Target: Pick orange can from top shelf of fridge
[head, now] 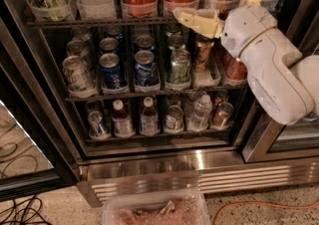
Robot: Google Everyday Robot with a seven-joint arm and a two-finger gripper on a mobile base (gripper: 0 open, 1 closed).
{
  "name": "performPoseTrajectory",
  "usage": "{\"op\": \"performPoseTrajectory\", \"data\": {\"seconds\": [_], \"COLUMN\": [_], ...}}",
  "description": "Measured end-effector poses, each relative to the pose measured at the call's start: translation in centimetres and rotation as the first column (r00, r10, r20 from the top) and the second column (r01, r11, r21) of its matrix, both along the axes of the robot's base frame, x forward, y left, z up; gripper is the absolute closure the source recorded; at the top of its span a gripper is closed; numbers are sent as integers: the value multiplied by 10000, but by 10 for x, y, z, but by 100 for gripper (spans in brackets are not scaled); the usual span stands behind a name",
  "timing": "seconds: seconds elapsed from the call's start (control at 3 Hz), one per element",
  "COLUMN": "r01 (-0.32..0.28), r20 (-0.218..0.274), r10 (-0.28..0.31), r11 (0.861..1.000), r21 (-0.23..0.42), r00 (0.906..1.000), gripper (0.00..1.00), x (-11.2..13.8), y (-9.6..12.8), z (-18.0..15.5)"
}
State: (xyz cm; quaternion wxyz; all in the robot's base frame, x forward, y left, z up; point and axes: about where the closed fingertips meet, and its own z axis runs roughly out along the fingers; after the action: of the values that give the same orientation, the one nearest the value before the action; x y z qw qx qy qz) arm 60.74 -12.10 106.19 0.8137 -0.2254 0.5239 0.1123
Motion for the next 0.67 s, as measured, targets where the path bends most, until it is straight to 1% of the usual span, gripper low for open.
{"op": "performPoseTrajectory", "data": {"seconds": [0.67], "r01": [299], "r20": [232], "r10": [-299], "r11": [9996], "r21": [15], "r00": [9993], "gripper": [9], "x": [7], "y": [-12], "z": [8]}}
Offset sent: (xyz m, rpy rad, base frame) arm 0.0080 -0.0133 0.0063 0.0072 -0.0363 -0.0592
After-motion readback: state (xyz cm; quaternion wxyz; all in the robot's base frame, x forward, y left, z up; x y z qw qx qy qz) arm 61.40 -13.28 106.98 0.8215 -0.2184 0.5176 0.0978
